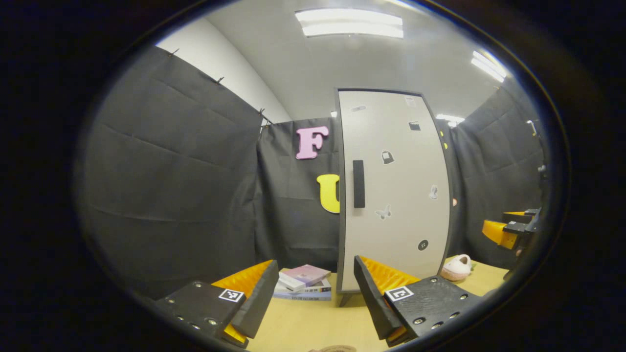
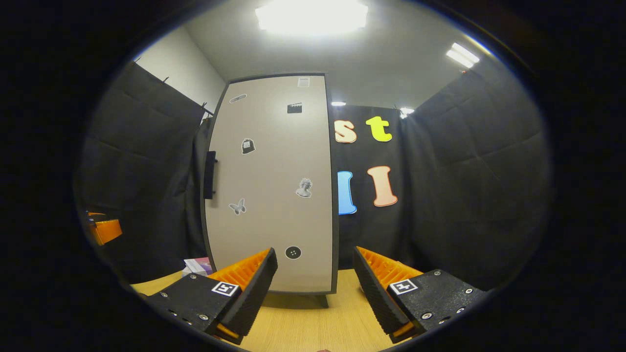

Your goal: Open the cabinet door with the right hand, grasp the bottle in the cabinet with the left hand and place it on the coaster, then close the cabinet door with the right hand.

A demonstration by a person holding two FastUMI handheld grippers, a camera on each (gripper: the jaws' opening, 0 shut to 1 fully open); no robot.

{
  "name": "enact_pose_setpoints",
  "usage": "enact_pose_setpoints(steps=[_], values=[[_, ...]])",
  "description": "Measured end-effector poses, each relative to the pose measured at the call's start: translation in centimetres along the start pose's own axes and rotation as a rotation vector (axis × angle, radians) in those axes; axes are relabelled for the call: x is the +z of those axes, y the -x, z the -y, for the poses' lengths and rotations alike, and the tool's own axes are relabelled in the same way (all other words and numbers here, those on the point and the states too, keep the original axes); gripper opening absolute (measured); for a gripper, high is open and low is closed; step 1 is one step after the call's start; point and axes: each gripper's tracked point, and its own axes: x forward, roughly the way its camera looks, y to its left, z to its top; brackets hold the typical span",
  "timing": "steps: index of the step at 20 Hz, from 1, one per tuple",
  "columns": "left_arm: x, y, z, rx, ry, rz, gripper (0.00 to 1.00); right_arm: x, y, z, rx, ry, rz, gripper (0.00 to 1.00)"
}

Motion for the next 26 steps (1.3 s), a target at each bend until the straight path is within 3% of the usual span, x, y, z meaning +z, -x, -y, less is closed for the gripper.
enact_pose_setpoints(steps=[10,26], values=[[0.5,1.7,-2.4,0.048,-0.011,0.007,0.88,3.3,-2.3,-3.7,0.077,-0.059,0.023,0.96],[0.8,5.8,-10.6,0.223,-0.041,-0.007,0.89,8.2,-9.9,-15.5,0.254,-0.055,0.038,0.95]])
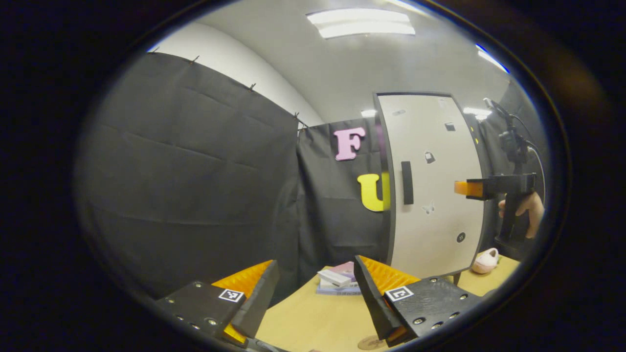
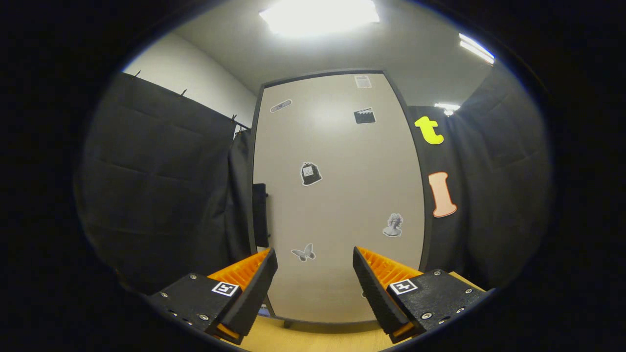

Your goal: Open the cabinet door with the right hand, grasp the bottle in the cabinet with the left hand and place it on the coaster, then close the cabinet door with the right hand.

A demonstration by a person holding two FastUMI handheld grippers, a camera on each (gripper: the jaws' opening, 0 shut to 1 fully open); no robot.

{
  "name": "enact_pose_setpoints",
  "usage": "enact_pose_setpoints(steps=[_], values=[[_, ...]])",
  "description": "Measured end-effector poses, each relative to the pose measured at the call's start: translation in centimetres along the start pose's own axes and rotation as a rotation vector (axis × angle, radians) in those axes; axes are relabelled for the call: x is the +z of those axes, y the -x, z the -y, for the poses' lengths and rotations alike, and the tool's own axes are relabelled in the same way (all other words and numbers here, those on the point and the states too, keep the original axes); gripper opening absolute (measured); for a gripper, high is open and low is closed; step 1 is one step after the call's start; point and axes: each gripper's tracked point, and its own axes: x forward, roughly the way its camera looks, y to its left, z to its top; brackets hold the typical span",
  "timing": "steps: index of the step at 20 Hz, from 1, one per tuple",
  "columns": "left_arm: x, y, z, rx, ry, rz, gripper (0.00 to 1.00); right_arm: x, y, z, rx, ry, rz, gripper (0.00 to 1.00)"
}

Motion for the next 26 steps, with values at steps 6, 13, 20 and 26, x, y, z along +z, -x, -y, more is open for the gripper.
enact_pose_setpoints(steps=[6,13,20,26], values=[[-0.6,-0.5,-1.3,0.032,0.007,-0.011,0.88,1.2,-4.1,-3.4,0.038,-0.001,0.009,0.95],[-1.6,-1.4,-4.0,0.062,0.015,-0.025,0.88,1.3,-9.2,-7.0,0.053,0.006,-0.020,0.89],[-2.5,-1.7,-6.8,0.090,0.019,-0.034,0.89,1.0,-13.2,-9.8,0.047,0.021,-0.065,0.65],[-2.8,-2.3,-7.1,0.068,0.025,-0.038,0.92,0.6,-15.2,-10.0,-0.028,0.040,-0.115,0.41]])
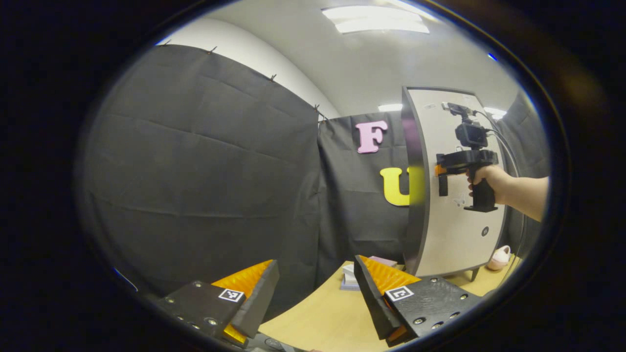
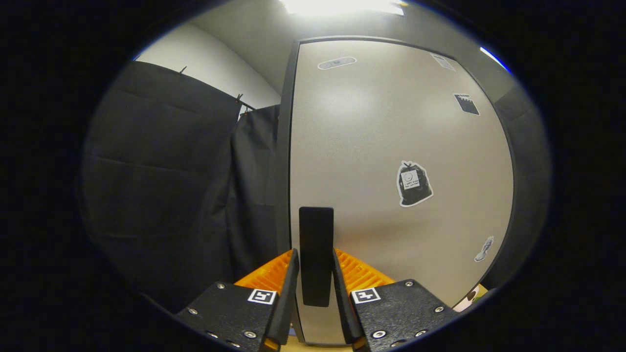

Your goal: Open the cabinet door with the right hand, grasp the bottle in the cabinet with the left hand and place it on the coaster, then close the cabinet door with the right hand.

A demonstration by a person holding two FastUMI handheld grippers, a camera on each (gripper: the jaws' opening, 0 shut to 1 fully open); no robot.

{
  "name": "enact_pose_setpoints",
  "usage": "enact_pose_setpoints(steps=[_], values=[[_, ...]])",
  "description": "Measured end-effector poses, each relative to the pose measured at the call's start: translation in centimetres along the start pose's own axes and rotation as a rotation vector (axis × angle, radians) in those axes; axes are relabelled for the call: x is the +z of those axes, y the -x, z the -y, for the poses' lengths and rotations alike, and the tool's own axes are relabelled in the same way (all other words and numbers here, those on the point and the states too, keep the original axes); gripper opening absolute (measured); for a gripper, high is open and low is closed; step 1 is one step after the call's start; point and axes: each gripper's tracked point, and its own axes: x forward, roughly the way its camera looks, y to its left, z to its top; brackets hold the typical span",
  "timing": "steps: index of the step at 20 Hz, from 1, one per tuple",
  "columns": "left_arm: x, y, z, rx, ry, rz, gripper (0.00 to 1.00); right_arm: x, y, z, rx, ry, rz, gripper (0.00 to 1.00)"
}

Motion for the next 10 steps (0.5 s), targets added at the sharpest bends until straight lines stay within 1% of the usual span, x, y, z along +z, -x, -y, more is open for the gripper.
enact_pose_setpoints(steps=[1,2,3,4,5,6,7,8,9,10], values=[[0.0,-0.1,0.1,-0.006,-0.001,0.001,0.89,0.0,0.3,0.1,0.000,0.002,-0.022,0.35],[0.1,-0.1,0.2,-0.013,0.001,0.002,0.89,0.1,0.5,0.1,0.004,0.003,-0.020,0.33],[0.2,-0.2,0.5,-0.022,0.005,0.002,0.89,-0.1,0.6,0.1,0.011,0.003,-0.033,0.27],[0.1,-0.5,0.7,-0.031,0.010,0.002,0.89,0.0,0.8,0.0,0.021,0.003,-0.035,0.24],[0.1,-0.7,1.0,-0.041,0.014,0.003,0.89,0.0,0.9,0.0,0.032,0.006,-0.039,0.19],[0.0,-1.0,1.2,-0.051,0.018,0.003,0.92,0.1,1.1,0.1,0.043,0.005,-0.045,0.19],[-0.1,-1.4,1.7,-0.064,0.021,0.003,0.89,0.1,1.4,0.0,0.054,-0.004,-0.050,0.19],[-0.3,-1.2,1.5,-0.076,0.023,0.003,0.92,0.2,1.8,-0.1,0.065,-0.012,-0.053,0.19],[-0.3,-1.2,1.6,-0.087,0.024,0.003,0.89,0.3,2.1,-0.2,0.076,-0.016,-0.054,0.19],[-0.2,-1.2,1.8,-0.099,0.025,0.001,0.89,0.4,2.4,-0.2,0.087,-0.018,-0.054,0.19]])
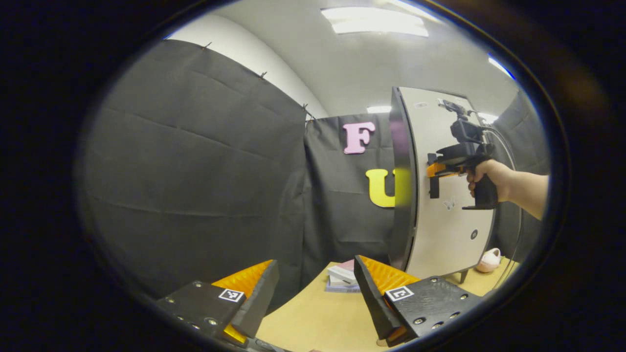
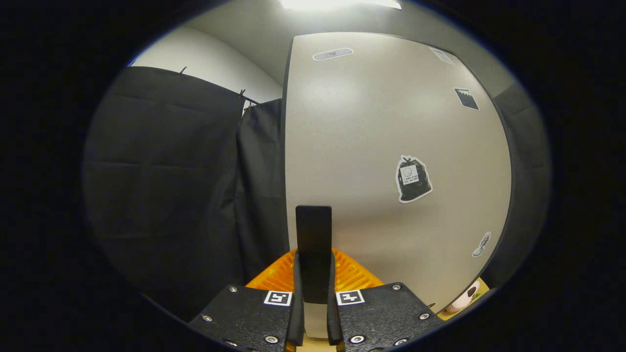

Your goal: Open the cabinet door with the right hand, grasp the bottle in the cabinet with the left hand and place it on the coaster, then close the cabinet door with the right hand.

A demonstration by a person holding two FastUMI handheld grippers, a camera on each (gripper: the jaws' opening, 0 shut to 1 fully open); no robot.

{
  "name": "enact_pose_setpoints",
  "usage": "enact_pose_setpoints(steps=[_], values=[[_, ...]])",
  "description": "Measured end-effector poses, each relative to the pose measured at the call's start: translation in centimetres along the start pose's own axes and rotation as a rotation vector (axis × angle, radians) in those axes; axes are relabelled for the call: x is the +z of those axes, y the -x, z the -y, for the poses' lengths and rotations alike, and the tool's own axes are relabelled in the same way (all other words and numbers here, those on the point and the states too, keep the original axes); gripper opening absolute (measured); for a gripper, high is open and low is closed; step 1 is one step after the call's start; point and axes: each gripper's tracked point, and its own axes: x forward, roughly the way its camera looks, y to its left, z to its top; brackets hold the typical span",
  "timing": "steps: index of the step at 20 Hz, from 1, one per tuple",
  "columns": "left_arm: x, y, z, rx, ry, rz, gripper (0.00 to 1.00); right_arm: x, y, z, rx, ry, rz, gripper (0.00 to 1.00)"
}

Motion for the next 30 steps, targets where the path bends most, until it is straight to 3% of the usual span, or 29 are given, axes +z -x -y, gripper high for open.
enact_pose_setpoints(steps=[5,8,17,30], values=[[1.3,0.6,1.1,-0.035,-0.006,0.005,0.89,0.6,2.5,-0.8,0.078,-0.022,-0.009,0.19],[0.7,-0.3,4.4,-0.056,0.005,-0.001,0.89,1.1,4.2,-0.8,0.133,-0.024,-0.019,0.19],[1.6,0.4,9.6,-0.122,-0.009,0.012,0.88,0.6,5.3,0.1,0.256,-0.046,-0.041,0.19],[2.6,0.2,16.8,-0.227,-0.028,0.034,0.91,0.9,7.7,1.6,0.376,-0.049,-0.043,0.18]])
